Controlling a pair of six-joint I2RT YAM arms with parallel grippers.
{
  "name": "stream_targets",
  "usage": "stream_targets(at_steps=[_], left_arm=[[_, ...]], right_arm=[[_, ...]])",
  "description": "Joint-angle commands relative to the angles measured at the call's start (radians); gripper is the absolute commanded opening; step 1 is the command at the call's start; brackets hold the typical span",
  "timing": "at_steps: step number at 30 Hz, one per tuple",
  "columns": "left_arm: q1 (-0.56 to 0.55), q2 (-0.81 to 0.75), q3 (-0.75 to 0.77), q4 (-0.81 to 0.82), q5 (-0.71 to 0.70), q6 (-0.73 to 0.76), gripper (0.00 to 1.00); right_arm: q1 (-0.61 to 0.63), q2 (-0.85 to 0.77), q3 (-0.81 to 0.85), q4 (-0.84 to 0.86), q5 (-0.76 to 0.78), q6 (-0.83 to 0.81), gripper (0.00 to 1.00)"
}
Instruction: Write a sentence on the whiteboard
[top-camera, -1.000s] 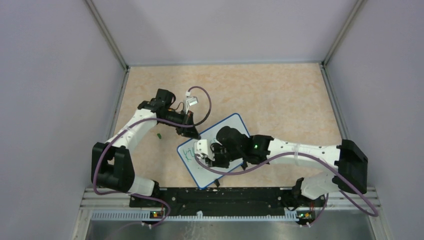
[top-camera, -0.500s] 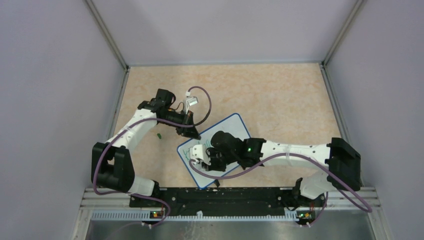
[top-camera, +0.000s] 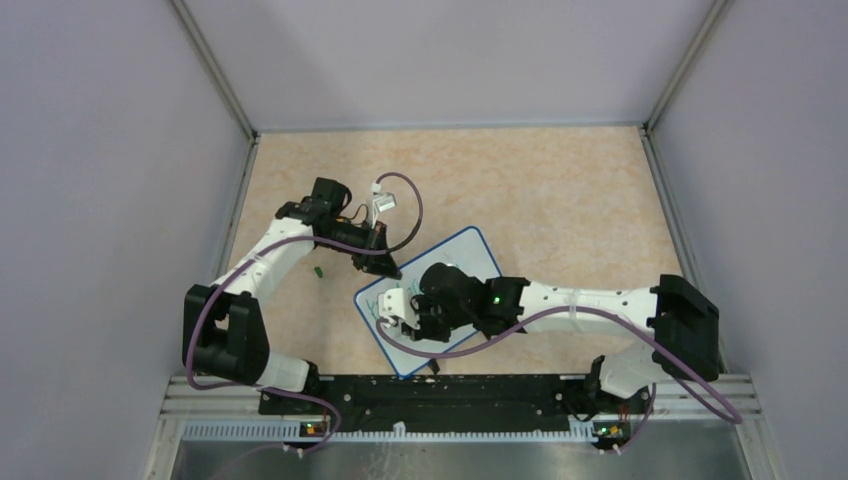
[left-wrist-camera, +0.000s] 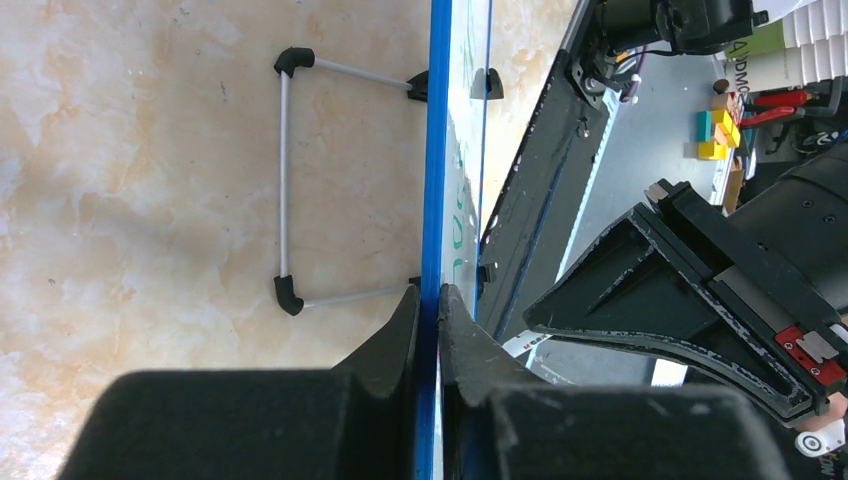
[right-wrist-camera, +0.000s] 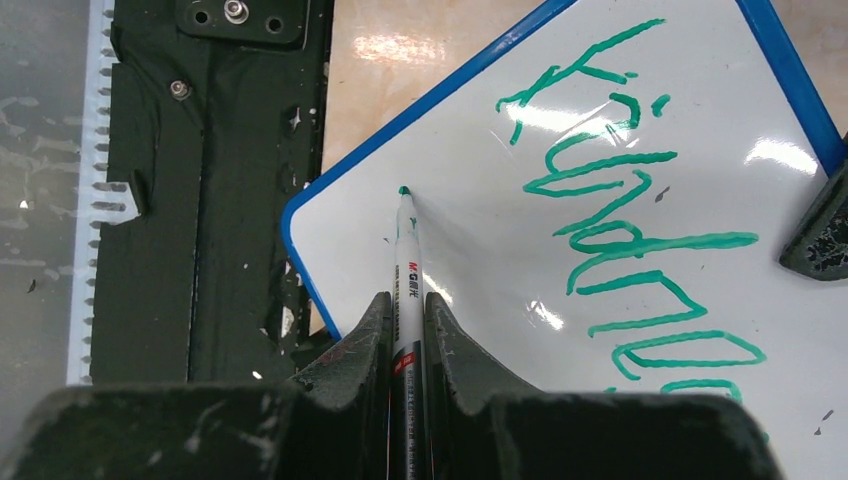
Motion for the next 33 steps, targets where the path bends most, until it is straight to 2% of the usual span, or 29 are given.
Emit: stream_targets(at_steps=[1,13,33], left_arm=[[-0.030,0.014,-0.041,0.006,-0.113,0.018,0.00],[-0.030,0.023,-0.041,0.008,-0.118,0.019,0.00],[-0.030,0.023,-0.041,0.006,-0.120,0.018,0.00]], right_arm=[[-0.003,-0.034,0.003,0.020,0.056,0.008,0.00],[-0.007,-0.052,-0.041,-0.024,-0.007,-0.019,0.00],[-0.042,-0.063,0.011,-0.007,0.078,0.005,0.00]])
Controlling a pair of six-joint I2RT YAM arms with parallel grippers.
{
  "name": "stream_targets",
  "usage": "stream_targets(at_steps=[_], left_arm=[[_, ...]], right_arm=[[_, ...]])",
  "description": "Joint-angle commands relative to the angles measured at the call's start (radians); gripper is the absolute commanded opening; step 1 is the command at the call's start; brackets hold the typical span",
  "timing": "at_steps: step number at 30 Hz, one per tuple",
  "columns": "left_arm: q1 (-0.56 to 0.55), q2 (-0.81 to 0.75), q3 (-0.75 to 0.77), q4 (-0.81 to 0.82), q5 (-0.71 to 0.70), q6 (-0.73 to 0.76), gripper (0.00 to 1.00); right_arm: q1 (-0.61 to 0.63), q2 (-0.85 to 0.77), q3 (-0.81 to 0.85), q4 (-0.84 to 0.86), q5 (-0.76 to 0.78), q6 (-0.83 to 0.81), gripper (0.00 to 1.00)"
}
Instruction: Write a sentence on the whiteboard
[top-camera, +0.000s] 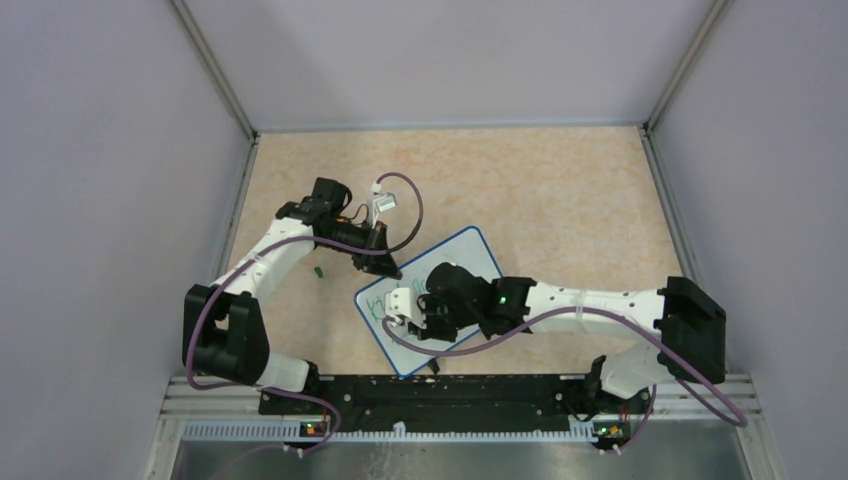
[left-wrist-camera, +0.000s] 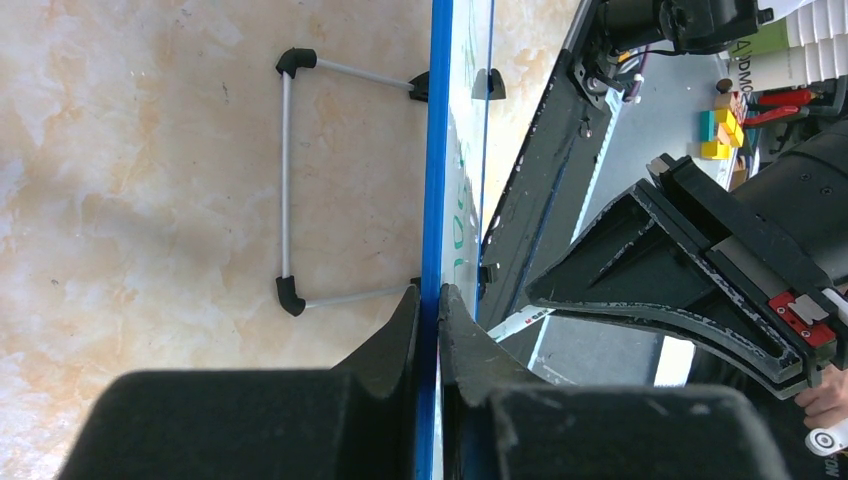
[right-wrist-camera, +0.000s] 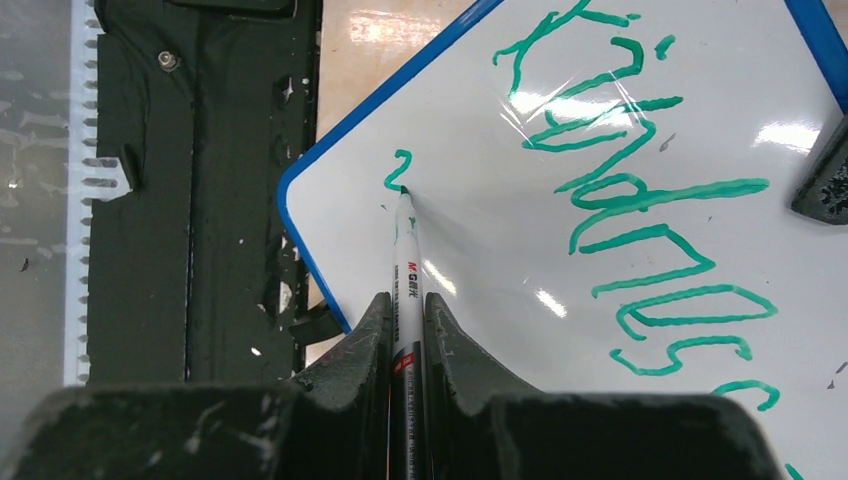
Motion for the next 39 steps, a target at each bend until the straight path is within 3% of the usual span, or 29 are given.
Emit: stream_targets(at_steps=[1,18,39], left_arm=[[-0.028,0.022,-0.041,0.003,-0.116,0.018,0.00],[-0.028,0.019,-0.041,0.002,-0.116,0.019,0.00],[-0.028,0.024,-0.041,0.003,-0.115,0.019,0.00]], right_arm=[[-0.028,-0.032,0.045,0.019,0.067,0.000,0.00],[-0.036,-0.018,0.048,-0.019,0.035,-0.020,0.00],[0.038,0.034,0.022,-0.035,-0.012,-0.031,0.00]])
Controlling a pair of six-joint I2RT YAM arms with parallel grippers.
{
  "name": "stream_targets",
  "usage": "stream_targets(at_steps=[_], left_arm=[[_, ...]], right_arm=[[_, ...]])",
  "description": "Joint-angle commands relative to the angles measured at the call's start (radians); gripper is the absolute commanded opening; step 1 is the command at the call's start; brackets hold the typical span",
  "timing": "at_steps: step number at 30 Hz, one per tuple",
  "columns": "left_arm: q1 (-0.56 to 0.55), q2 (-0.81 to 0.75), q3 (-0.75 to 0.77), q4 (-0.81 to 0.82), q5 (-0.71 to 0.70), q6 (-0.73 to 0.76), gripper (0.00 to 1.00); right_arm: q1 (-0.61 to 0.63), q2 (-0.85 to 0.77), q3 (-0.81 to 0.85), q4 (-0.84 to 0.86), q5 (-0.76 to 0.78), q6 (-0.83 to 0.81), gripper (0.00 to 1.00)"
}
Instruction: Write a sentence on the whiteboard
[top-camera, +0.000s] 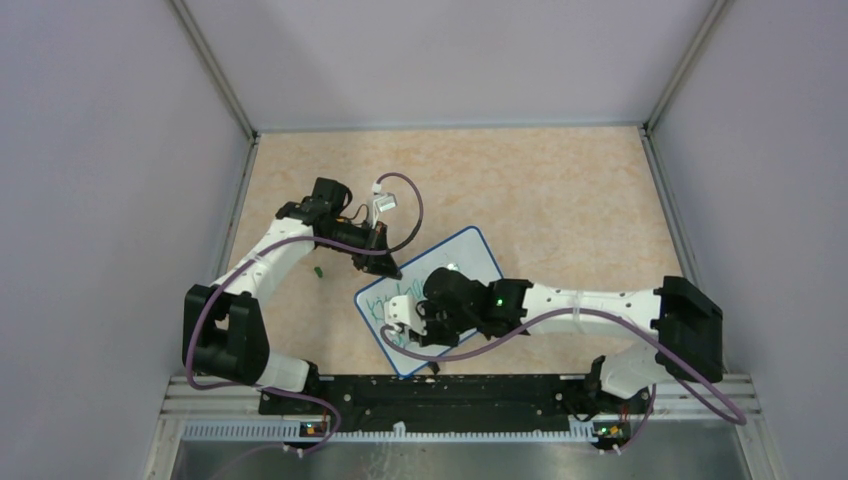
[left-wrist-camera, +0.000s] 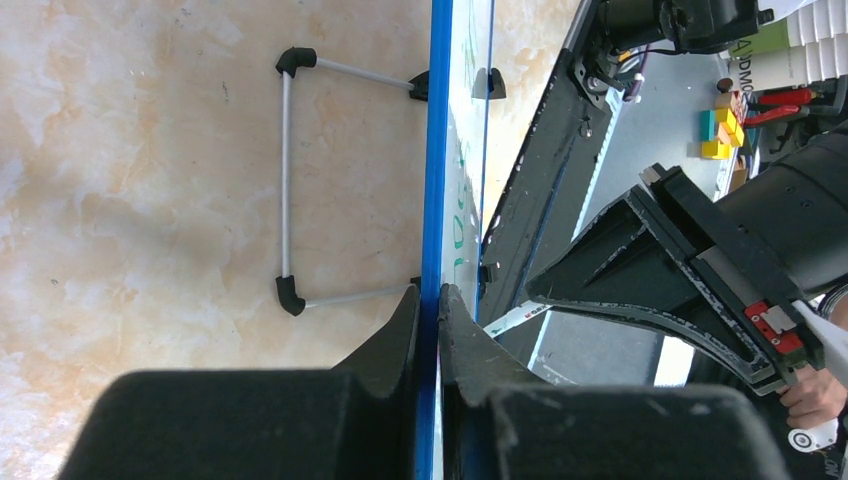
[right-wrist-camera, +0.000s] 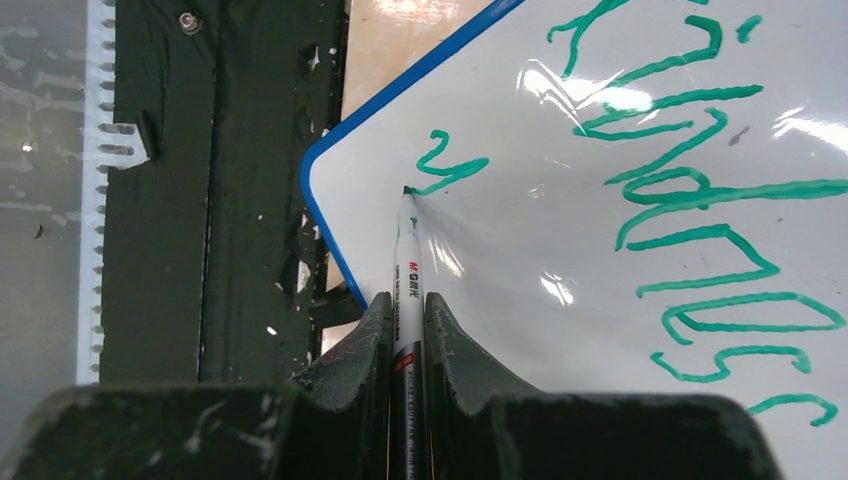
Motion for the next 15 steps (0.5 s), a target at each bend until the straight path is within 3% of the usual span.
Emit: stream_targets(at_steps=[1,8,15], left_arm=[[-0.026,0.024,-0.041,0.002,-0.114,0.019,0.00],[-0.026,0.022,-0.041,0.002,-0.117,0.019,0.00],[-0.026,0.022,-0.041,0.001,-0.117,0.019,0.00]], right_arm=[[0.019,0.034,0.022,0.020,-0.005,-0.012,0.00],[0.035,0.073,0.087,0.020,-0.011,-0.012,0.00],[0.032,-0.004,0.089,0.001,-0.011,0.013,0.00]])
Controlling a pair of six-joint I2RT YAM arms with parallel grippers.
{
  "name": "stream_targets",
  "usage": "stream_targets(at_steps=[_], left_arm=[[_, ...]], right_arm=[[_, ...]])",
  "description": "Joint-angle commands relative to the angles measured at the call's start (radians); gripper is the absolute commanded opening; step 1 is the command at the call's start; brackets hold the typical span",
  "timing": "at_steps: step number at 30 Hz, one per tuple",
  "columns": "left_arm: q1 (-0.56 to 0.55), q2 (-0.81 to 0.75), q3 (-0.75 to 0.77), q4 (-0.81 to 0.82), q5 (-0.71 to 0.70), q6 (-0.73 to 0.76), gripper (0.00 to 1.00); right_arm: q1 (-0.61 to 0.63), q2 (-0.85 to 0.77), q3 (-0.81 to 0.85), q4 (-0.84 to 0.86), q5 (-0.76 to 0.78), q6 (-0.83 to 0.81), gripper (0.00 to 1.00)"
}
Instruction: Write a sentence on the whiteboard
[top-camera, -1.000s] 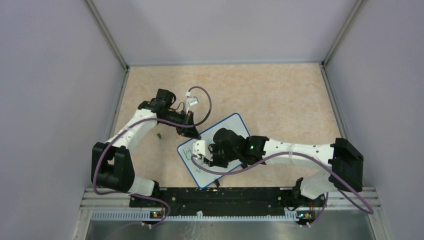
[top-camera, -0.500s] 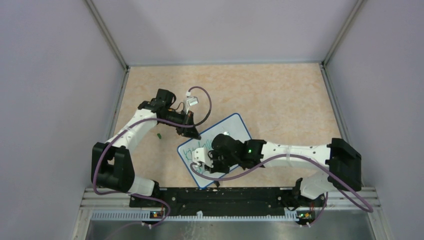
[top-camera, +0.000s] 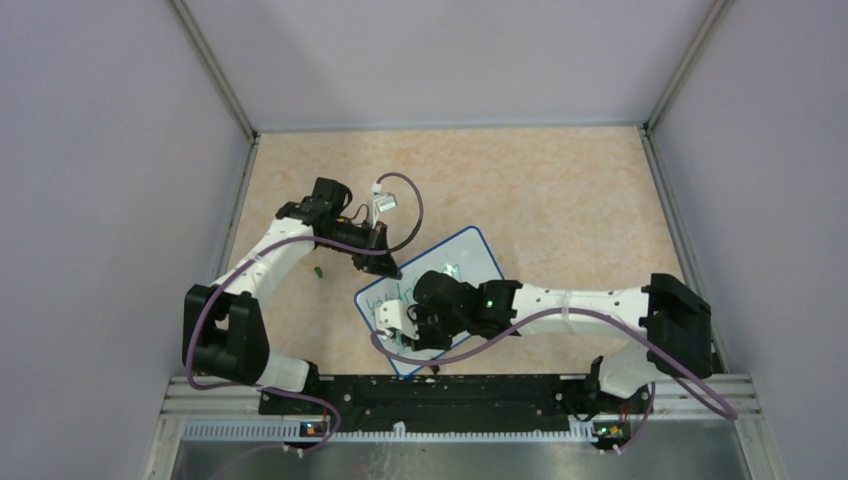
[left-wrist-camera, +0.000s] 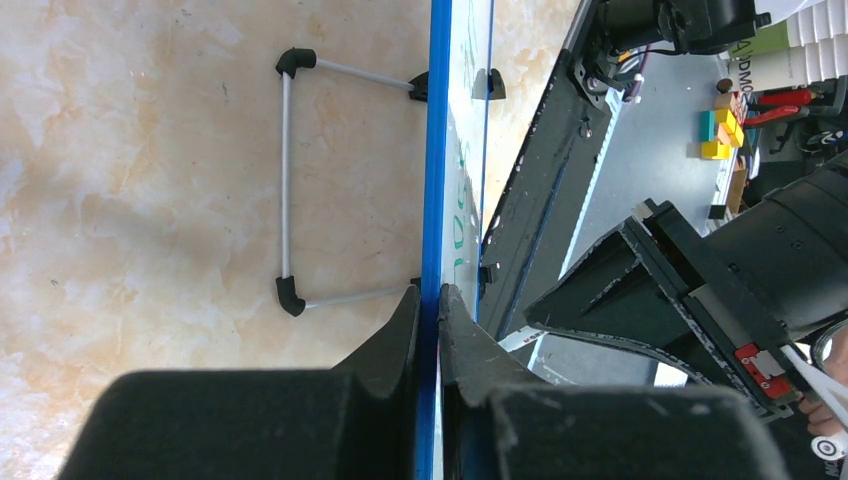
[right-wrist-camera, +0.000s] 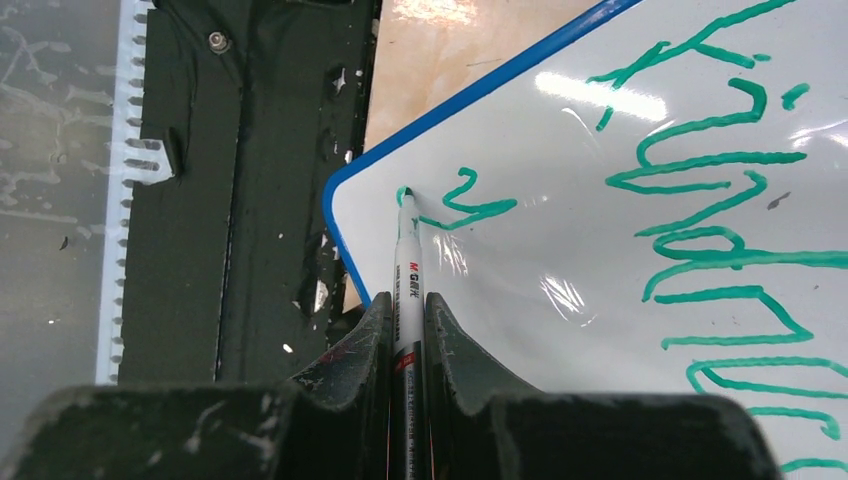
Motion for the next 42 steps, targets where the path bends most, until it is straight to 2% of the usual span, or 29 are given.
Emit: stream_targets(at_steps=[1,8,26,42], left_arm=[[-0.026,0.022,-0.041,0.000,-0.117,0.020,0.00],[-0.026,0.020,-0.041,0.001,-0.116,0.019,0.00],[-0.026,0.015,-0.041,0.002,-0.109,0.016,0.00],[-0.026,0.023,-0.042,0.001,-0.109,0.018,0.00]], right_arm=[[-0.001,-0.084,0.038,0.001,0.012,0.012,0.00],[-0.046,-0.150,-0.004,-0.022,0.018,0.010,0.00],[-0.050,-0.075,0.001,-0.007,0.114,0.009,0.00],[-0.049,-0.073,-0.020,-0.046,0.074,-0.016,0.00]])
